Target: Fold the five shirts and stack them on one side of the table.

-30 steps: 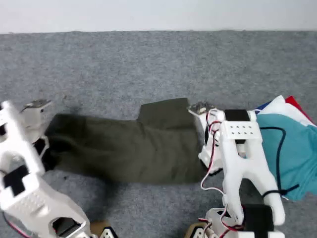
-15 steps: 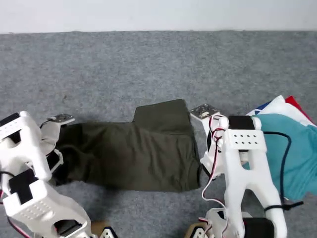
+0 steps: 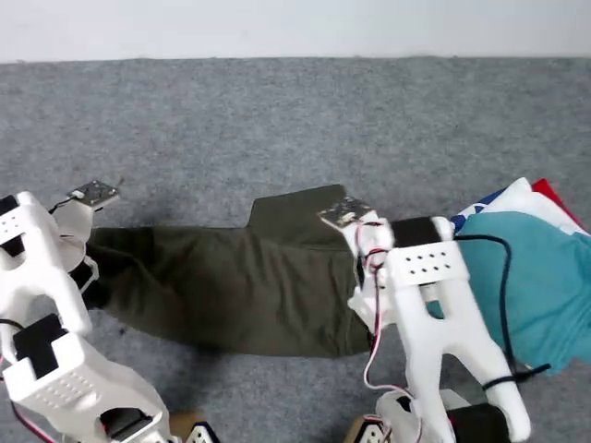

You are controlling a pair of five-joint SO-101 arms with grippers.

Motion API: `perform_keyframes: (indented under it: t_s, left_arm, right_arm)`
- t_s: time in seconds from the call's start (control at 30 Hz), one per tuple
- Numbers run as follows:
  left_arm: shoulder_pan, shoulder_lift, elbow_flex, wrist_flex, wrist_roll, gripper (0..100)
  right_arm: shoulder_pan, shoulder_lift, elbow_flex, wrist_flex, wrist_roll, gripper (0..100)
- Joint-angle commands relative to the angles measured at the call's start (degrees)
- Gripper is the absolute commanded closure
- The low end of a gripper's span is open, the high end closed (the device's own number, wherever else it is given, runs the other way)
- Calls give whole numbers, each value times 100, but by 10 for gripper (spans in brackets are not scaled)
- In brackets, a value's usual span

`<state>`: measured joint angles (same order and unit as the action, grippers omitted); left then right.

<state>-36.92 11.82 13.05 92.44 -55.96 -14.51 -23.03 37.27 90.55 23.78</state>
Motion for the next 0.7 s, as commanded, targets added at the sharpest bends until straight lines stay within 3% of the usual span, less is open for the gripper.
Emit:
perform_keyframes:
  t_s: [0.0, 0.17, 0.47, 0.67]
  left_arm:
    - [-44, -70, -224, 237, -202, 985]
    - [-264, -79, -233, 334, -659, 957]
    - [-440, -26, -875, 343, -668, 652]
    - [-457, -35, -1015, 316, -668, 638]
  right_arm:
    - [-180, -163, -26, -233, -246, 776]
    - [-180, -84, -26, -646, -580, 757]
    - [-251, 901, -70, -1147, -914, 757]
    - [-286, 963, -70, -1156, -923, 758]
